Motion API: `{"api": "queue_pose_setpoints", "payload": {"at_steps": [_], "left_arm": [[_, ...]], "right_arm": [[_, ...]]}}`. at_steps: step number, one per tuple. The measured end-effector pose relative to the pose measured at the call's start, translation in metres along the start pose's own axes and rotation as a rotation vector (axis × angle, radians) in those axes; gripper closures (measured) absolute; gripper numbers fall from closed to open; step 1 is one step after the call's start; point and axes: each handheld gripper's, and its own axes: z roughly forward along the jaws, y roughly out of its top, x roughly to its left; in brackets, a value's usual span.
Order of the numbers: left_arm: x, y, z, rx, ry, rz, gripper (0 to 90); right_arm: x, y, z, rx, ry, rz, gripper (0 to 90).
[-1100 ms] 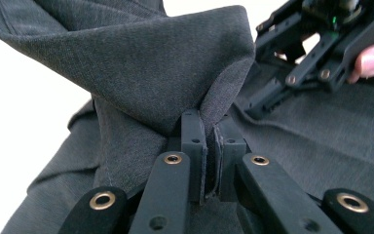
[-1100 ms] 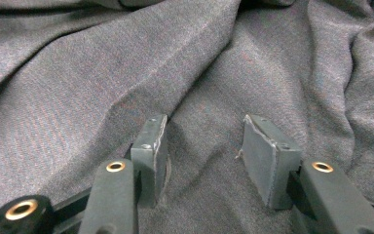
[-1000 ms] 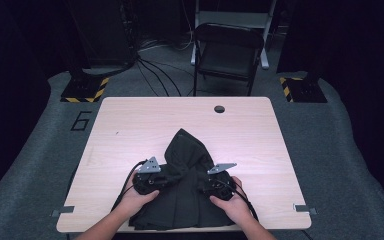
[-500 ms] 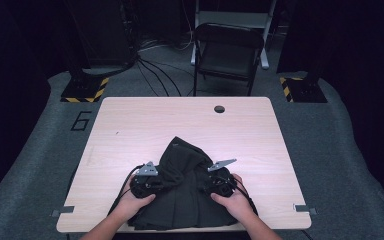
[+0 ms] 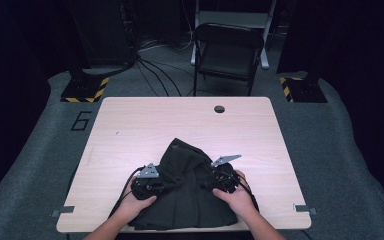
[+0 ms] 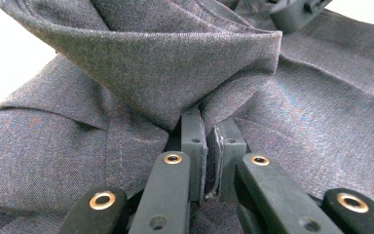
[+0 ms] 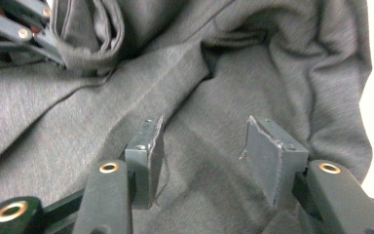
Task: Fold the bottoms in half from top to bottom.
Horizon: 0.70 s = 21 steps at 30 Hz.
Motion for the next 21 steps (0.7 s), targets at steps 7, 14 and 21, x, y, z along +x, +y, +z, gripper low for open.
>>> {"api": "queue_pose_setpoints", "payload": {"at_steps": [7,14,21], "left_arm": [[0.000,-0.002,0.001,-0.015,0.003,-0.001,85.4],[0.001,-0.003,0.001,-0.014,-0.008,-0.011,85.5],[0.001,-0.003,0.001,-0.019,-0.009,-0.009,85.4]], "right_arm": [[-0.004,0.016,-0.008,-0.055,0.000,-0.007,44.0],[-0.004,0.035,-0.012,-0.096,0.005,-0.024,39.7],[-0.002,0.064,-0.009,-0.124,0.007,-0.052,34.5]]}}
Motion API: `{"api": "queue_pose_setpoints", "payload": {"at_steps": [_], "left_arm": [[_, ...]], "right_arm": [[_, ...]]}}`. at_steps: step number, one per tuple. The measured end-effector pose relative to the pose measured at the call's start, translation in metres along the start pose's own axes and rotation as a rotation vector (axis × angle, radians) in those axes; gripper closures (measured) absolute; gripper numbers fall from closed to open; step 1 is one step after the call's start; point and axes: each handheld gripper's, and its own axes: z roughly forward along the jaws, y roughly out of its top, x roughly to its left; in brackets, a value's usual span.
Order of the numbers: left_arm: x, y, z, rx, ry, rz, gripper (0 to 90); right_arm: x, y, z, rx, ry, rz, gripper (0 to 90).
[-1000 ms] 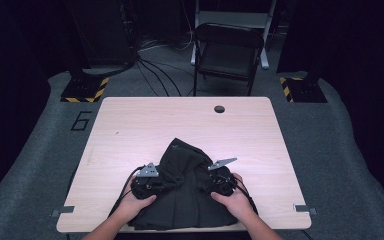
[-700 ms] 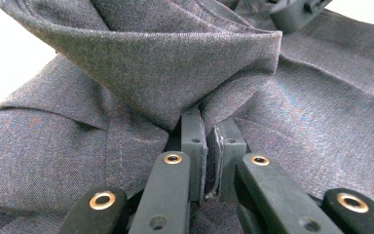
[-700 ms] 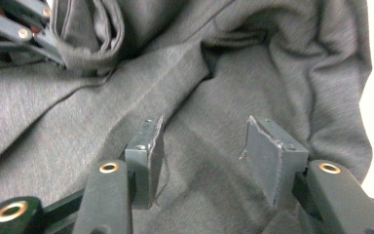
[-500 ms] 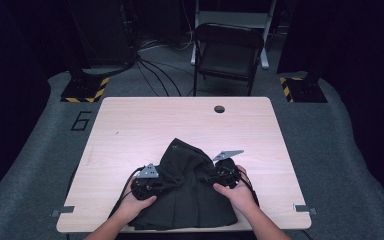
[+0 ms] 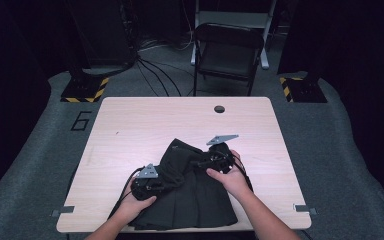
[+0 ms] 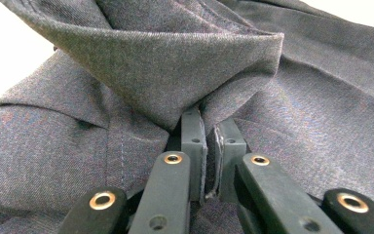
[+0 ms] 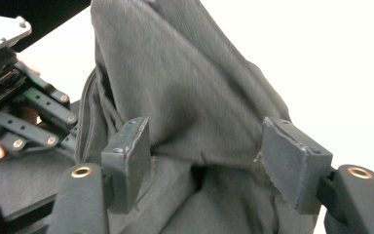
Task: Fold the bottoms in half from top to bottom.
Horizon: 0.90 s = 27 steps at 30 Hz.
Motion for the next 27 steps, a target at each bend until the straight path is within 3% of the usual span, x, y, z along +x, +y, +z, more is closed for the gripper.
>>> {"api": "queue_pose_setpoints", "payload": {"at_steps": [7,14,27], "left_arm": [[0.001,0.000,-0.001,0.004,-0.007,-0.001,85.5],[0.000,-0.001,0.000,-0.002,-0.001,-0.001,85.4],[0.000,-0.002,0.000,-0.010,0.001,0.000,85.4]], "right_arm": [[0.008,0.024,0.010,0.006,-0.017,-0.072,30.1],[0.010,0.039,0.016,-0.011,-0.007,-0.081,27.7],[0.021,0.056,0.032,0.033,0.037,-0.110,26.9]]}}
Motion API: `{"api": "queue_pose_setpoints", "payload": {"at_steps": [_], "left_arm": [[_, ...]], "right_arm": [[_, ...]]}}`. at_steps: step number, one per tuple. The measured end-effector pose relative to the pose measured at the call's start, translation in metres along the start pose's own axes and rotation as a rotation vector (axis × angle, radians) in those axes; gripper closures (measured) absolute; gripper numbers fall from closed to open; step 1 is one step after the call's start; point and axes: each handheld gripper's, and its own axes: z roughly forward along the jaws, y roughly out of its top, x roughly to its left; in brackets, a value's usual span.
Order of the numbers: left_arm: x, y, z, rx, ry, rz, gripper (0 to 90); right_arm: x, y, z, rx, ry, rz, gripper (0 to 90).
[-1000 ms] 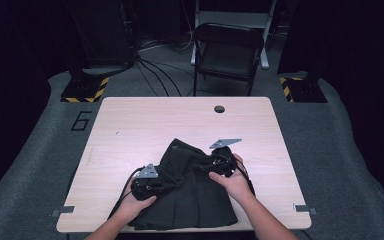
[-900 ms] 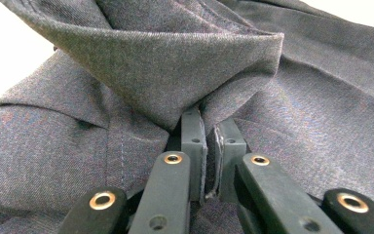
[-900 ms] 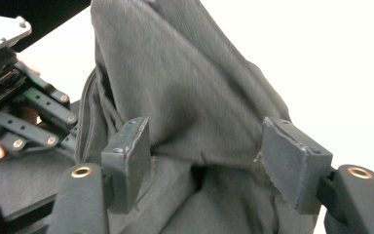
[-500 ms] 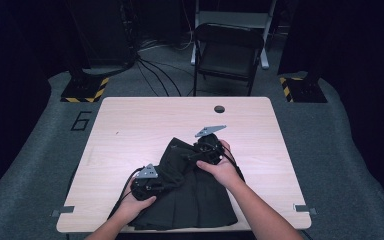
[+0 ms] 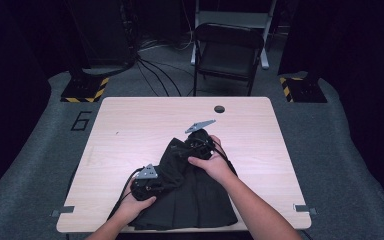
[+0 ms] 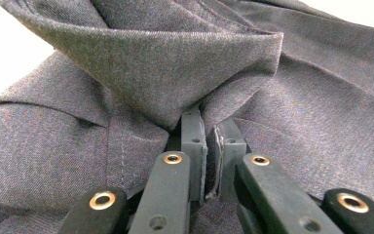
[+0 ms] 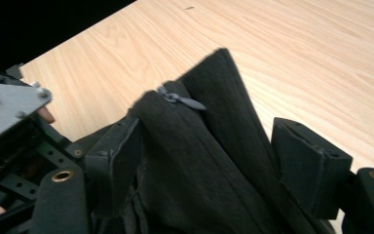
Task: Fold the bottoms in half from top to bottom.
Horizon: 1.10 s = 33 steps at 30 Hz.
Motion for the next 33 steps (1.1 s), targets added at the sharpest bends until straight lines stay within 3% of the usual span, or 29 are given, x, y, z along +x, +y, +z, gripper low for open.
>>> {"api": "queue_pose_setpoints", "payload": {"at_steps": [3,8,14,17,20,27,31,33], "left_arm": [[0.000,0.000,0.000,-0.001,-0.001,-0.003,85.4],[0.000,0.000,0.000,0.001,-0.003,-0.007,85.4],[0.000,0.000,0.000,0.004,-0.004,-0.003,85.3],[-0.001,0.000,0.000,0.010,-0.005,-0.003,85.1],[-0.001,0.000,-0.002,0.010,-0.003,0.005,84.4],[-0.006,0.003,-0.015,-0.035,-0.023,-0.034,76.2],[-0.011,0.006,-0.029,-0.059,0.004,-0.031,62.7],[-0.013,0.008,-0.035,-0.077,0.038,-0.031,55.2]], "right_arm": [[0.005,0.002,0.000,0.002,0.005,-0.025,27.1],[0.011,-0.001,-0.005,0.013,0.028,-0.040,34.9],[0.011,-0.014,-0.013,0.019,0.008,-0.065,57.2],[0.008,-0.019,-0.015,0.014,0.018,-0.033,66.4],[0.005,-0.024,-0.017,0.018,0.016,-0.040,77.8],[-0.002,-0.030,-0.026,-0.015,0.014,0.005,79.8],[-0.006,-0.030,-0.032,-0.040,0.003,0.020,79.9],[-0.007,-0.029,-0.034,-0.051,-0.005,0.026,80.0]]}}
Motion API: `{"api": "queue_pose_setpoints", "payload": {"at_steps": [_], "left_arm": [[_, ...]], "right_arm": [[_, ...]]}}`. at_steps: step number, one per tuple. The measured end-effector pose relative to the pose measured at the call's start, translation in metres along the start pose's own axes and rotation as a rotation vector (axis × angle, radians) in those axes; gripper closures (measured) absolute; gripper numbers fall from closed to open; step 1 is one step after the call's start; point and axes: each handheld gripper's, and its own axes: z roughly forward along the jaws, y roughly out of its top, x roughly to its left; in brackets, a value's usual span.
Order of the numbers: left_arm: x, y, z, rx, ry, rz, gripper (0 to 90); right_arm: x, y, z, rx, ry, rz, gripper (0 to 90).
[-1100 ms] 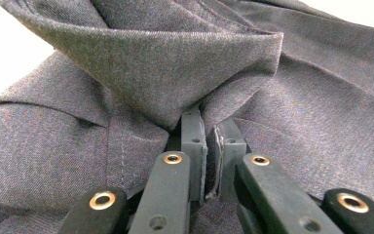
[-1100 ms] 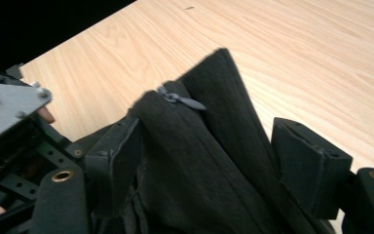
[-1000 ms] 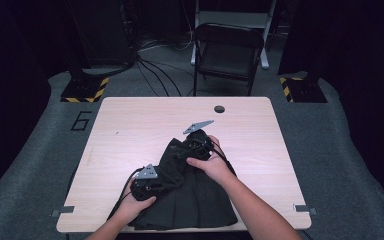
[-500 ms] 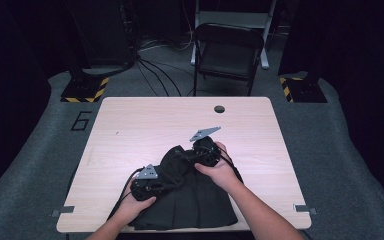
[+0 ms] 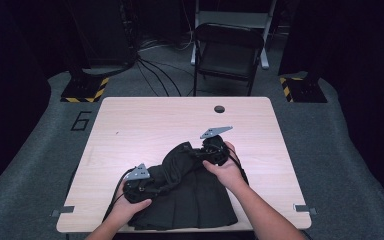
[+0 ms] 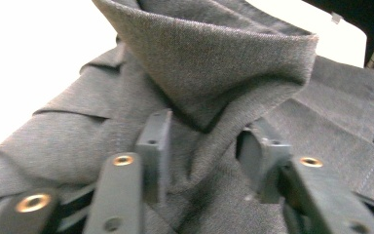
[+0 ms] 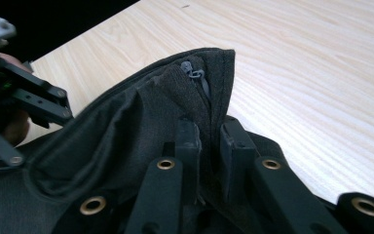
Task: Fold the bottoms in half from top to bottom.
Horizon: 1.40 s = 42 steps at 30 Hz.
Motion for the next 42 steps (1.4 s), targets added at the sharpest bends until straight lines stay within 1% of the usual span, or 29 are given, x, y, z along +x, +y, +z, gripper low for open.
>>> {"api": "queue_pose_setpoints", "payload": {"at_steps": [1,2,3,4,7,9,10,11,12,13,14,15,16,17,18,19,21,23,27,34,36,37,38,40,42], "left_arm": [[0.000,0.001,-0.002,-0.002,0.000,-0.003,51.8],[-0.001,0.002,-0.003,-0.016,0.014,-0.015,48.7],[-0.002,0.002,-0.004,-0.022,0.020,-0.016,44.5],[-0.004,0.003,-0.005,-0.038,0.019,-0.024,41.9],[-0.008,0.006,-0.007,-0.055,0.015,-0.029,36.2],[-0.010,0.008,-0.008,-0.065,0.017,-0.028,34.2],[-0.012,0.009,-0.009,-0.074,0.025,-0.029,33.0],[-0.012,0.011,-0.009,-0.075,0.020,-0.037,32.8],[-0.013,0.012,-0.010,-0.087,0.022,-0.051,32.8],[-0.014,0.013,-0.010,-0.110,0.025,-0.070,32.8],[-0.014,0.014,-0.010,-0.116,0.024,-0.077,33.2],[-0.015,0.016,-0.011,-0.118,0.024,-0.086,34.4],[-0.014,0.017,-0.012,-0.118,0.025,-0.075,41.9],[-0.013,0.018,-0.014,-0.116,0.034,-0.056,48.9],[-0.014,0.019,-0.016,-0.114,0.036,-0.061,55.1],[-0.013,0.019,-0.018,-0.116,0.048,-0.058,62.0],[-0.008,0.021,-0.024,-0.121,0.077,-0.061,70.6],[-0.002,0.021,-0.029,-0.129,0.095,-0.070,75.8],[0.006,0.022,-0.036,-0.144,0.109,-0.080,79.2],[0.009,0.029,-0.038,-0.159,0.111,-0.063,80.1],[0.010,0.030,-0.038,-0.159,0.107,-0.063,80.2],[0.010,0.030,-0.038,-0.149,0.102,-0.050,80.2],[0.010,0.031,-0.037,-0.147,0.100,-0.048,80.3],[0.010,0.031,-0.036,-0.141,0.100,-0.043,80.3],[0.009,0.030,-0.033,-0.131,0.091,-0.035,80.3]], "right_arm": [[0.000,0.000,-0.001,0.000,-0.001,0.008,79.9],[-0.001,0.001,-0.001,-0.002,-0.002,0.010,79.9],[-0.001,0.002,-0.001,-0.008,-0.004,0.012,79.9],[-0.002,0.002,-0.001,-0.009,-0.003,0.007,79.9],[-0.003,0.004,0.000,-0.011,-0.004,0.015,79.9],[-0.003,0.005,0.001,-0.012,-0.005,0.014,79.9],[-0.002,0.006,0.002,-0.011,-0.003,0.014,79.9],[-0.002,0.006,0.002,-0.012,-0.004,0.005,79.9],[-0.001,0.006,0.002,-0.012,-0.007,0.007,79.8],[0.000,0.006,0.003,-0.010,-0.007,0.008,79.9],[0.001,0.006,0.003,-0.012,-0.005,0.007,79.8],[0.001,0.006,0.002,-0.010,-0.008,0.006,79.8],[0.001,0.006,0.002,-0.011,-0.013,0.008,79.8],[0.002,0.006,0.000,-0.012,-0.011,0.010,79.7],[0.001,0.006,0.000,-0.015,-0.013,0.008,79.8],[0.001,0.005,-0.002,-0.014,-0.013,0.006,79.8],[-0.001,0.003,-0.005,-0.015,-0.012,0.000,79.8],[-0.002,-0.001,-0.010,-0.026,-0.010,0.005,79.8],[-0.004,-0.008,-0.021,-0.045,0.008,0.013,79.8],[0.000,-0.025,-0.036,-0.067,0.024,-0.005,79.8],[0.001,-0.032,-0.040,-0.078,0.033,-0.012,79.8],[0.002,-0.035,-0.041,-0.080,0.036,-0.007,79.8],[0.003,-0.039,-0.042,-0.082,0.041,-0.011,79.8],[0.005,-0.047,-0.044,-0.079,0.041,-0.023,79.8],[0.007,-0.054,-0.045,-0.076,0.043,-0.028,79.7]]}}
